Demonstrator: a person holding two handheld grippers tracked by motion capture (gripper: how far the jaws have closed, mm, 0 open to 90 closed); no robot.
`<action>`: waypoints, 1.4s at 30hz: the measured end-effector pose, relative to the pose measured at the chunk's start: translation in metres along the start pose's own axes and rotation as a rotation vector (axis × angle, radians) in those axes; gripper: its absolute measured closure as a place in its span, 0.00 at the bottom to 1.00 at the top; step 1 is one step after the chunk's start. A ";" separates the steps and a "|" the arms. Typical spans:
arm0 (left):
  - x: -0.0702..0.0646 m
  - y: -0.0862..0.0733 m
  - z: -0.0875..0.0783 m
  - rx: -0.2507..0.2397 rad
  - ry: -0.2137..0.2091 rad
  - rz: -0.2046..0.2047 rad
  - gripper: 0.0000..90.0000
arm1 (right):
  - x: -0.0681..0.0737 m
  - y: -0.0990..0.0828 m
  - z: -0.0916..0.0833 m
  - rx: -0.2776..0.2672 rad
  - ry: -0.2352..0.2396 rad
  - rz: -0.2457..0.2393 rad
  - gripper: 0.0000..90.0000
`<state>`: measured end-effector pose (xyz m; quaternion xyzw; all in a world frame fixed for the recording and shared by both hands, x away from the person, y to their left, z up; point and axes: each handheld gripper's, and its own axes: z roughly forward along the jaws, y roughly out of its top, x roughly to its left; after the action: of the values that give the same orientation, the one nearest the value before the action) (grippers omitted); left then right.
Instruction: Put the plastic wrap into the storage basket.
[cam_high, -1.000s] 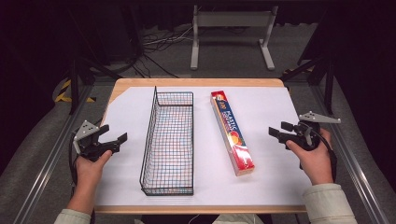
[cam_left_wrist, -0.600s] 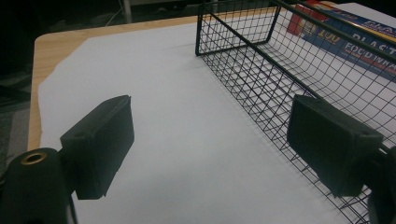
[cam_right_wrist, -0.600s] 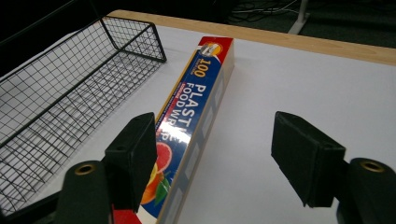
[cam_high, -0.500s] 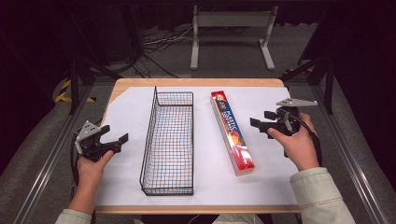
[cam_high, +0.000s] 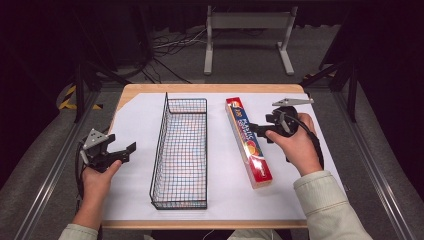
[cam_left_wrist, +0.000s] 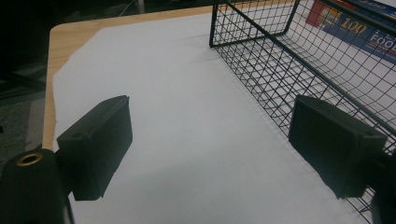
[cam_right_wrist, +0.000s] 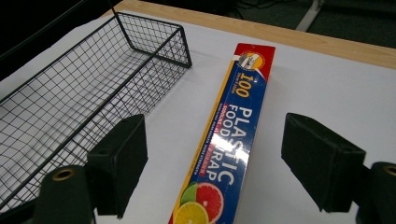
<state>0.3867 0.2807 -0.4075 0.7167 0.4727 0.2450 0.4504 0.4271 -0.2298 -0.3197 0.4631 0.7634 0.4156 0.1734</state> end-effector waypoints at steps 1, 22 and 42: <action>0.000 0.000 0.000 -0.001 0.000 0.001 0.16 | 0.001 0.001 0.002 0.002 -0.004 -0.002 0.25; 0.003 -0.002 0.001 0.004 0.006 0.000 0.16 | 0.003 -0.002 0.072 0.208 -0.124 0.101 0.19; 0.001 -0.005 0.005 0.012 0.006 0.001 0.16 | 0.004 -0.016 0.108 0.385 -0.198 0.114 0.19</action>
<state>0.3893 0.2804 -0.4143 0.7190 0.4752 0.2447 0.4442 0.4860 -0.1786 -0.3959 0.5686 0.7804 0.2241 0.1320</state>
